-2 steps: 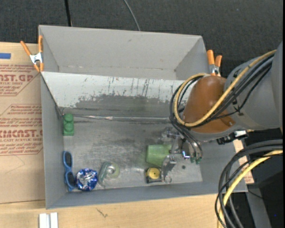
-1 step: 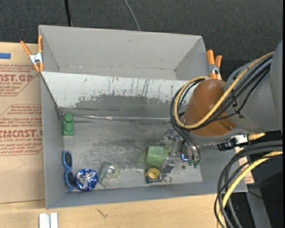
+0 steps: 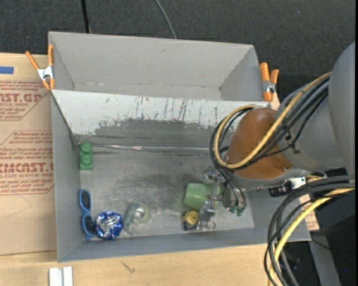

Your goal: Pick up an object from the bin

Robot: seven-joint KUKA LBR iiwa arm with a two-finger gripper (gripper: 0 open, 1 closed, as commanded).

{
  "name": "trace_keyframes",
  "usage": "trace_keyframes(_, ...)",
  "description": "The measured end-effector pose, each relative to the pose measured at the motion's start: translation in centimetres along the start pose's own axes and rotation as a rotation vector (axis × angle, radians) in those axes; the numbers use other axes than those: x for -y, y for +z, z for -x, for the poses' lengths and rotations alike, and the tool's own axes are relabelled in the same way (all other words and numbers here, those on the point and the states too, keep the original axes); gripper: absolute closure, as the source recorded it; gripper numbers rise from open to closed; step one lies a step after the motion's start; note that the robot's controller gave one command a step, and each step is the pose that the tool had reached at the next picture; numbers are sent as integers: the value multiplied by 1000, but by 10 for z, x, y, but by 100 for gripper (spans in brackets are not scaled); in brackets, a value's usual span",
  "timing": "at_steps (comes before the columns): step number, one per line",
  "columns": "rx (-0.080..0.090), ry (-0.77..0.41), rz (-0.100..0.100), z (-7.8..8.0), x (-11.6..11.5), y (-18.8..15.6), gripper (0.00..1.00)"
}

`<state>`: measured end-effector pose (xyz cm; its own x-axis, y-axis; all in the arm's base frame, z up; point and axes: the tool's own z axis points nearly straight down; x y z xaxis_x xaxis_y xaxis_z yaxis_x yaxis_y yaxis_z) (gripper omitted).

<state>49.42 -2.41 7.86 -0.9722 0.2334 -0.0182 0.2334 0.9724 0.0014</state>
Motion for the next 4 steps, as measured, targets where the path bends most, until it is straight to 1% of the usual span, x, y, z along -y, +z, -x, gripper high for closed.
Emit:
trace_keyframes(1,-11,-1,-1,3,0,-3,0)
trace_keyframes(2,-9,0,0,4,0,-5,100)
trace_keyframes(3,-14,0,0,6,-1,-8,100)
trace_keyframes(4,-15,-1,0,7,-2,-43,100)
